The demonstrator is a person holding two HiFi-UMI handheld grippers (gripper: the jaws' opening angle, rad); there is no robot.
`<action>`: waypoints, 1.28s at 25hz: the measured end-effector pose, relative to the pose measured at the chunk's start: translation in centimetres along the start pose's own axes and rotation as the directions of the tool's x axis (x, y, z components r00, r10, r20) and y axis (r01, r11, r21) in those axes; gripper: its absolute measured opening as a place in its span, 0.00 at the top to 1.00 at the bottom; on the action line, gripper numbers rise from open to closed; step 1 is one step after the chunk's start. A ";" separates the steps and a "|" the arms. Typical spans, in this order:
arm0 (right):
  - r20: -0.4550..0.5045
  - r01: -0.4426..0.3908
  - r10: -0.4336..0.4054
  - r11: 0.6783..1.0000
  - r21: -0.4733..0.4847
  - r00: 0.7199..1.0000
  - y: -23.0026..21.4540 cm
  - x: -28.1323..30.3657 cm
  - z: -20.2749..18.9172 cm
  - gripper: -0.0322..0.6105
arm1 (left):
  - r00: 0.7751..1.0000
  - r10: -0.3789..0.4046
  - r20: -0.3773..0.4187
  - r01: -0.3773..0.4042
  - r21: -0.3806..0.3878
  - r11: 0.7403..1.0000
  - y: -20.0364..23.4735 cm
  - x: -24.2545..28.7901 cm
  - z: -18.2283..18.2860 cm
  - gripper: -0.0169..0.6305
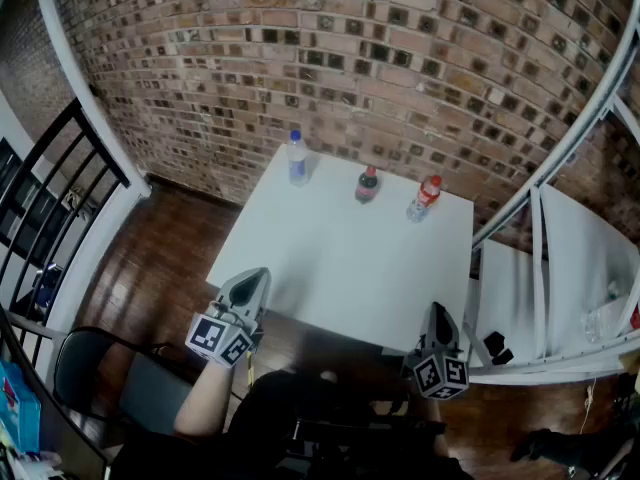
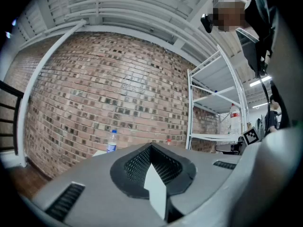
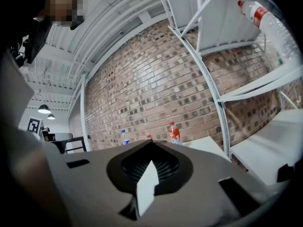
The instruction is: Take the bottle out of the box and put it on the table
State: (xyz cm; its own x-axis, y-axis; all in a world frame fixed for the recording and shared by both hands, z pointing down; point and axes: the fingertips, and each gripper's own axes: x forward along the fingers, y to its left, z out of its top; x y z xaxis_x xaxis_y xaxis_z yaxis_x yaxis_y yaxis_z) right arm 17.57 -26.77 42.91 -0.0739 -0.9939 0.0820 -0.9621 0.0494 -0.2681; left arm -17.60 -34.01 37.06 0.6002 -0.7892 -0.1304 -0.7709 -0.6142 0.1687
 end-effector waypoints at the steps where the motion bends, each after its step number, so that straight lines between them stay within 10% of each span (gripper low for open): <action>1: 0.001 0.008 -0.008 1.000 0.002 1.000 -0.2 -0.2 0.1 0.94 | 1.000 -0.014 0.000 0.014 -0.004 1.000 -0.2 0.4 -0.1 0.97; 7: 0.027 0.090 -0.090 0.996 -0.006 0.996 -1.0 -2.5 1.1 0.94 | 0.990 -0.141 -0.022 0.141 -0.020 0.990 -2.3 2.6 -0.5 0.97; 16: 0.073 0.295 -0.295 0.955 0.016 0.953 -0.3 -9.4 0.1 0.94 | 0.911 -0.406 -0.071 0.402 -0.063 0.913 -5.1 5.5 -1.6 0.97; 23: 0.156 0.546 -0.548 0.836 0.062 0.822 -1.5 -19.6 0.6 0.94 | 0.786 -0.615 -0.060 0.606 -0.124 0.786 -10.6 8.0 -3.1 0.97; 32: 0.204 0.759 -0.765 0.639 0.123 0.611 2.7 -32.7 -0.8 0.94 | 0.532 -0.843 -0.077 0.821 -0.197 0.536 -20.2 5.9 -4.2 0.97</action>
State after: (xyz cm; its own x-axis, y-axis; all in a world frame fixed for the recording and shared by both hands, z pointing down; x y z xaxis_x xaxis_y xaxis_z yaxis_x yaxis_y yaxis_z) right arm 17.19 5.95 40.22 0.7443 -0.6652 0.0597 -0.6387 -0.7351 -0.2274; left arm 2.35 -26.26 36.99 0.9857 0.0982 -0.1367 0.1217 -0.9769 0.1756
